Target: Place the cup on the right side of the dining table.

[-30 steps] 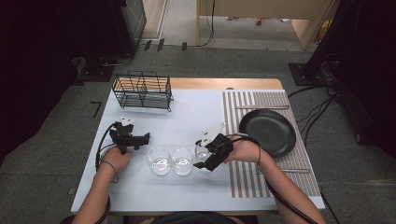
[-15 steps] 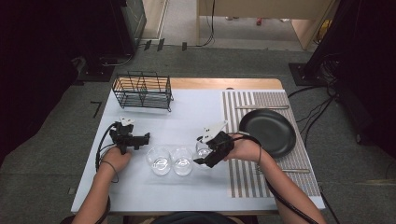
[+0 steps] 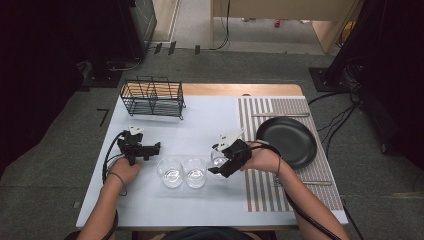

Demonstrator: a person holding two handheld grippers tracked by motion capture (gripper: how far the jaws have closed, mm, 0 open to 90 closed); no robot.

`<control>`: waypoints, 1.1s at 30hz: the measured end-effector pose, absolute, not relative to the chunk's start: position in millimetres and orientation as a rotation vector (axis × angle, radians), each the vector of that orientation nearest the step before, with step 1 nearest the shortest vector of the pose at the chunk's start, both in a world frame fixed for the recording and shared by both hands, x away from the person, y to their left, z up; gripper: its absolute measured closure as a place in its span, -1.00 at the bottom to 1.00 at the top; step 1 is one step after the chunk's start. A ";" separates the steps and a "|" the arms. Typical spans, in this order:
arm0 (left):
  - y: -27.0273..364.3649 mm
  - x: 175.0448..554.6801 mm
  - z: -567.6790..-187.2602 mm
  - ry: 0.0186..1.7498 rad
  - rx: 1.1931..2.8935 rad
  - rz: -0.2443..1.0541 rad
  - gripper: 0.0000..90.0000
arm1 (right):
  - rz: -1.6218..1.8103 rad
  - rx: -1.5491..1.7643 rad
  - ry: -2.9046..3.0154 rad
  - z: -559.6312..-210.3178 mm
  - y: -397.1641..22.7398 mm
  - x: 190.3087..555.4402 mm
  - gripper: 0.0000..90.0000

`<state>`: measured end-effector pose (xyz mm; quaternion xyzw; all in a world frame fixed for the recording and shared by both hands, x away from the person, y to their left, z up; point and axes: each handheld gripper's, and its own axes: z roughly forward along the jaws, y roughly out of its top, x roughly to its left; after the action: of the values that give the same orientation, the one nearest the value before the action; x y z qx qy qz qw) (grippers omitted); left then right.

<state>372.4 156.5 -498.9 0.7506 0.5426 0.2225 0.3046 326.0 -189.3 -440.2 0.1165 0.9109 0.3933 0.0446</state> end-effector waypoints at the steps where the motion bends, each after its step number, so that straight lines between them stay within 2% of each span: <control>1: 156.4 372.3 -498.9 1.437 1.987 0.589 -1.00 | 1.203 0.370 2.781 -440.0 -189.5 326.0 -0.57; 33: 156.4 372.3 -498.9 1.437 1.988 0.589 -1.00 | 1.179 0.580 2.671 -439.7 -191.6 338.6 -0.57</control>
<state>372.3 156.4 -498.9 0.7505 0.5426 0.2225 0.3047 338.6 -191.6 -439.7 0.1942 0.8943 0.3946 0.0825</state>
